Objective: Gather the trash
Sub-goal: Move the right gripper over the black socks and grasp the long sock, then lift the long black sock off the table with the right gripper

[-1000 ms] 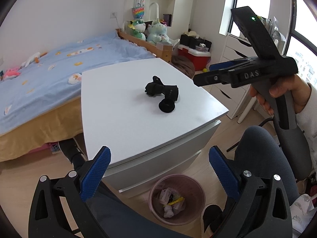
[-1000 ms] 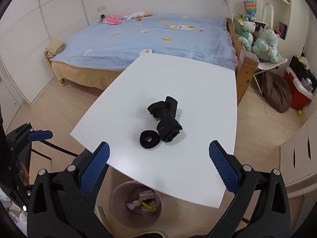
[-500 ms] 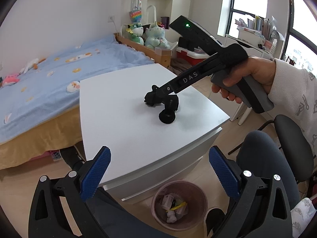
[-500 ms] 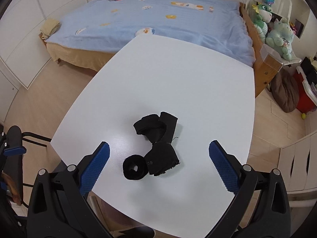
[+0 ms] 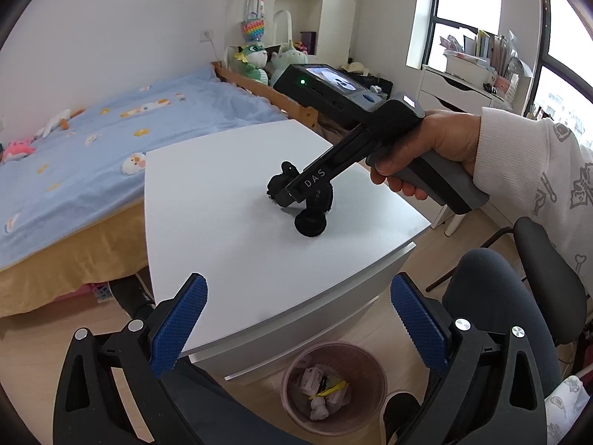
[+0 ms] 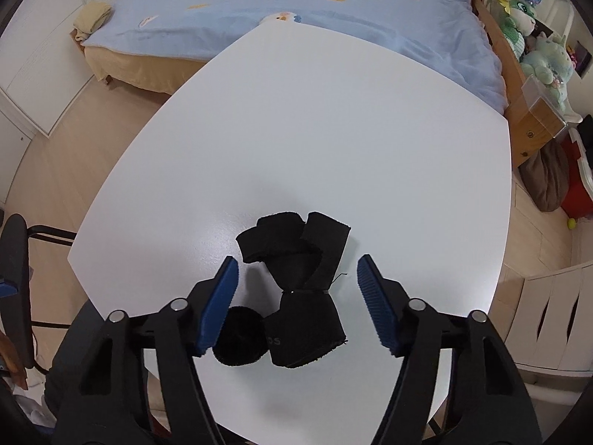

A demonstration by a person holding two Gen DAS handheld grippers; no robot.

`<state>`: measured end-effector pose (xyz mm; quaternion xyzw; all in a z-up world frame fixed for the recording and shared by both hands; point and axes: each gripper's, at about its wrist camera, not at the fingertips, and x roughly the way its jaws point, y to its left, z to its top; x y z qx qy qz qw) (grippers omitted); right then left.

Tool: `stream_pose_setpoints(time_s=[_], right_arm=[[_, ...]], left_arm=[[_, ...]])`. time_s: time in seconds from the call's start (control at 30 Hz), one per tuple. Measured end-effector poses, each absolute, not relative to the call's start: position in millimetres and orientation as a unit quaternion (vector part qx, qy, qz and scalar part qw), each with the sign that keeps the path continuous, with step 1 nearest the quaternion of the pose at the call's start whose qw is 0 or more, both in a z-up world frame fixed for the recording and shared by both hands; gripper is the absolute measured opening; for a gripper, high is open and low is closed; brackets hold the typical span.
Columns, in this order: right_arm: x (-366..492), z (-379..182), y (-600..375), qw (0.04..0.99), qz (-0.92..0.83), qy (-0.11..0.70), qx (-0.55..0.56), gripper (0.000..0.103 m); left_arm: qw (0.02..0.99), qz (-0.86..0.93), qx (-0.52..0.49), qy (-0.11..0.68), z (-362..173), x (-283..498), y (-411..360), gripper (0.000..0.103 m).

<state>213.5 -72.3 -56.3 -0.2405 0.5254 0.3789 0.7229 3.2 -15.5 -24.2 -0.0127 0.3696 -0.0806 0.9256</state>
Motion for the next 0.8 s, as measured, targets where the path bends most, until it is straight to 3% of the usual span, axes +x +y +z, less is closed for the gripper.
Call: stream_pose_setpoints(time_s=[0.1, 0.33, 0.8], right_arm=[[213, -61, -73, 0.722, 0.373, 0.526, -0.250, 0.044], [211, -62, -76, 0.727, 0.372, 0.520, -0.249, 0.030], [210, -32, -103, 0.758, 0.361, 0.502, -0.209, 0.027]], left_arm=[[0.926, -0.081, -0.012, 0.370, -24, 4, -16, 0.095], [0.925, -0.084, -0.012, 0.371, -26, 9, -19, 0.095], [0.925, -0.103, 0.001, 0.366, -18, 35, -27, 0.095]])
